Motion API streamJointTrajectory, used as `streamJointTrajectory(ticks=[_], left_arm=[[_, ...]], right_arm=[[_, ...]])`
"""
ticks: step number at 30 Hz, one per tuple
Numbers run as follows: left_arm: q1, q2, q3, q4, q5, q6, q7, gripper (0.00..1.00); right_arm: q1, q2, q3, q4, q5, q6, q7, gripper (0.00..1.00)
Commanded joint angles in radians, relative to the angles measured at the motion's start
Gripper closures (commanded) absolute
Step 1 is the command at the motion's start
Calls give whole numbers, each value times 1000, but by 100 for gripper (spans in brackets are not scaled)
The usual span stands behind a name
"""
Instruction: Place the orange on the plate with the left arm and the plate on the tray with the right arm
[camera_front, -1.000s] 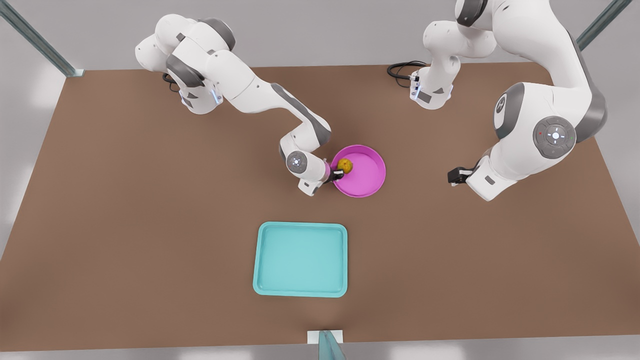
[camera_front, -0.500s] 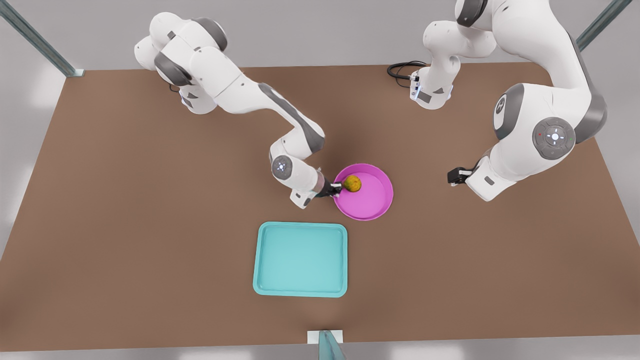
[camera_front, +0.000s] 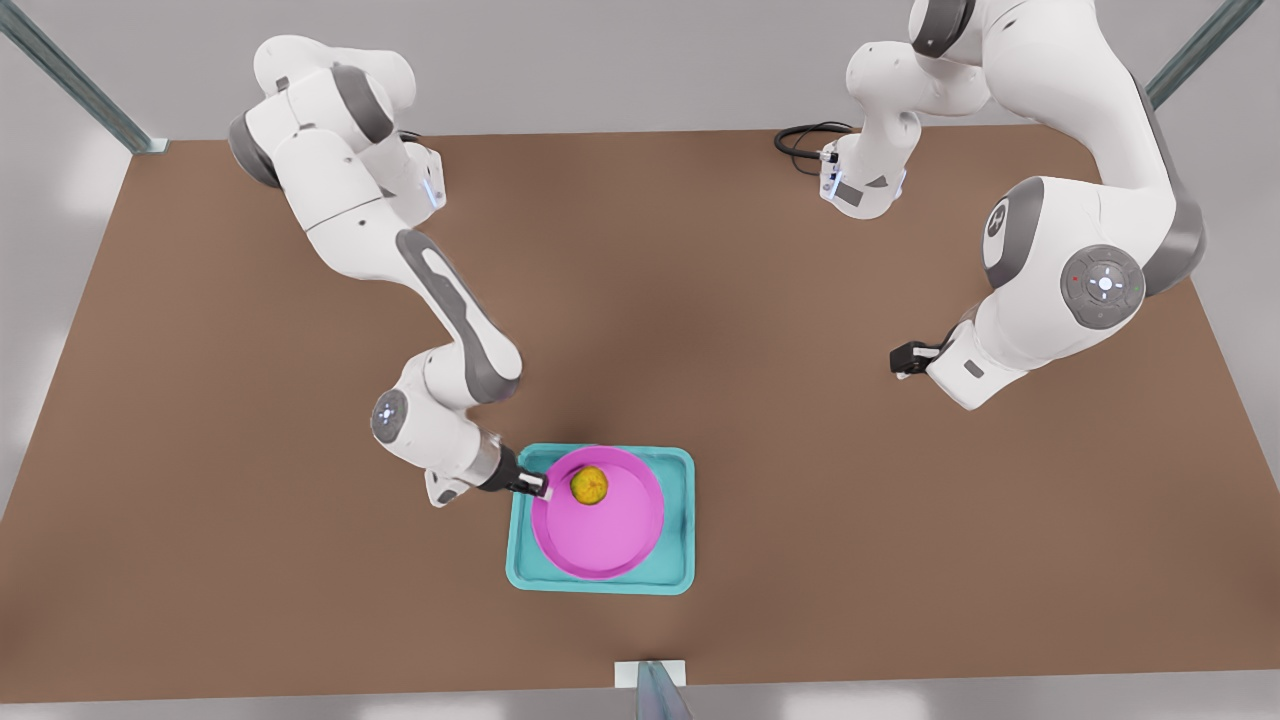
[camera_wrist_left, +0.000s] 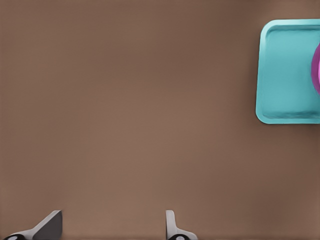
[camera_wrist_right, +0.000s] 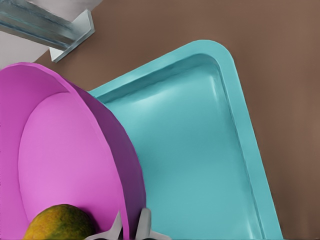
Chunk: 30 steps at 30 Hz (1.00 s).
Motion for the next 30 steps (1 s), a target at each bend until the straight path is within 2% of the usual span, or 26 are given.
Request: streamJointTrajectory(ticks=[1, 10, 11, 19, 20, 22, 23, 24, 25, 26, 27, 28, 29, 30], left_arm=[[0, -1, 0, -1, 1, 2, 1, 0], [0, -1, 0, -1, 1, 2, 1, 0], [0, -1, 0, -1, 1, 2, 1, 0], [0, 0, 0, -1, 2, 2, 1, 0], [0, 0, 0, 1, 2, 1, -1, 0], [2, 8, 0, 9, 4, -6, -1, 0], [2, 9, 0, 9, 4, -6, -1, 0], [2, 9, 0, 9, 6, -6, -1, 0], [2, 16, 0, 9, 4, -7, -2, 0], [0, 16, 0, 9, 4, -7, -2, 0], [0, 16, 0, 9, 2, -9, -2, 0], [0, 14, 0, 9, 4, -10, -2, 0], [0, 16, 0, 9, 2, -10, -2, 0], [0, 19, 0, 9, 2, -10, -2, 0]], right_arm=[[-26, 1, 0, -1, -8, -48, -36, 79], [-11, 18, 8, 8, -4, -100, -33, 79], [-11, 22, 8, 11, -4, -100, -36, 0], [-16, 21, 8, 29, -13, -108, -42, 0], [-25, 19, 2, 71, -68, -229, -88, 0], [-178, 21, -18, 166, -338, -790, -386, 0], [-246, 14, -20, 275, -525, -1112, -420, 0], [-257, 18, -24, 386, -576, -1290, -508, 0], [-258, -12, -86, 479, -628, -1393, -552, 0], [-255, -112, -162, 508, -640, -1438, -556, 0], [-249, -252, -196, 484, -654, -1433, -567, 0], [-238, -433, -196, 358, -698, -1384, -561, 0], [-237, -512, -195, 312, -706, -1346, -558, 0], [-238, -524, -195, 307, -708, -1346, -558, 0]])
